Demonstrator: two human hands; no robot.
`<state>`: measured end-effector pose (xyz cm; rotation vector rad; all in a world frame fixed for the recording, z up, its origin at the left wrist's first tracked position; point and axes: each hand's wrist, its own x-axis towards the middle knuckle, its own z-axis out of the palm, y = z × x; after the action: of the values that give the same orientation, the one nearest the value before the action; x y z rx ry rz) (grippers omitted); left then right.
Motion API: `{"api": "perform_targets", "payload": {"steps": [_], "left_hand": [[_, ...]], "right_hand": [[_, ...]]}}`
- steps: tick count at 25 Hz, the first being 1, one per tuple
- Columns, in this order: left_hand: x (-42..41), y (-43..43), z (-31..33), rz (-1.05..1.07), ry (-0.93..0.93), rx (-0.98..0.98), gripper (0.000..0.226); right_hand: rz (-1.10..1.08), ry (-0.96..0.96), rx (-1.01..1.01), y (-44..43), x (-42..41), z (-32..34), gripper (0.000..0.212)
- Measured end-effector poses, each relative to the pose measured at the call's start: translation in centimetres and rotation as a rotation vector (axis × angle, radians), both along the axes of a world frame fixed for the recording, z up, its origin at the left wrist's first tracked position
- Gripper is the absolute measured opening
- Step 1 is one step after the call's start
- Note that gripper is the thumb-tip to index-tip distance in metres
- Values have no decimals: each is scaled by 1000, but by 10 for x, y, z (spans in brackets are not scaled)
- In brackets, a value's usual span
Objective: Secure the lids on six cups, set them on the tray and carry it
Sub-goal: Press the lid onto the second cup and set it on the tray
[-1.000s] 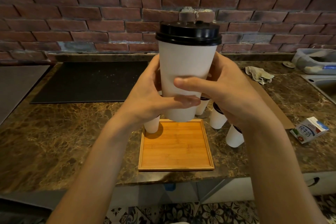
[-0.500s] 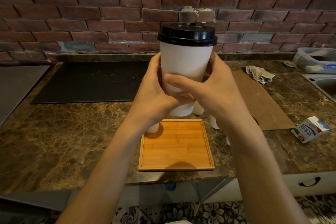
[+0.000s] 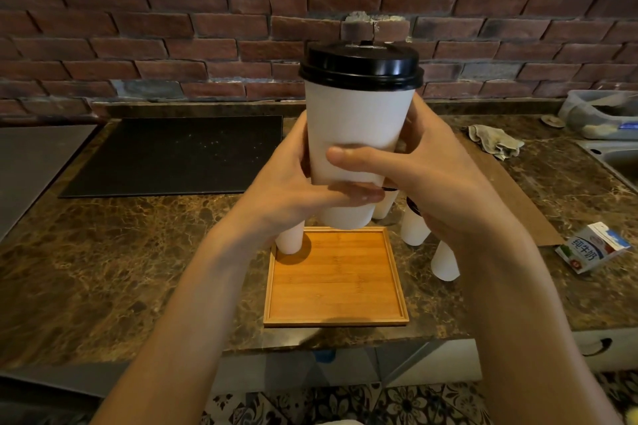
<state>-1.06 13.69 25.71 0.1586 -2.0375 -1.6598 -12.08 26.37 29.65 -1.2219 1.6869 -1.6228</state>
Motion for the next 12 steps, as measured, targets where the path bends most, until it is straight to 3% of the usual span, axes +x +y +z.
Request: {"api": "perform_targets", "payload": {"steps": [12], "left_hand": [[5, -5, 2, -245, -78, 30, 79]], "right_hand": [[307, -130, 58, 8, -14, -2, 69]]}}
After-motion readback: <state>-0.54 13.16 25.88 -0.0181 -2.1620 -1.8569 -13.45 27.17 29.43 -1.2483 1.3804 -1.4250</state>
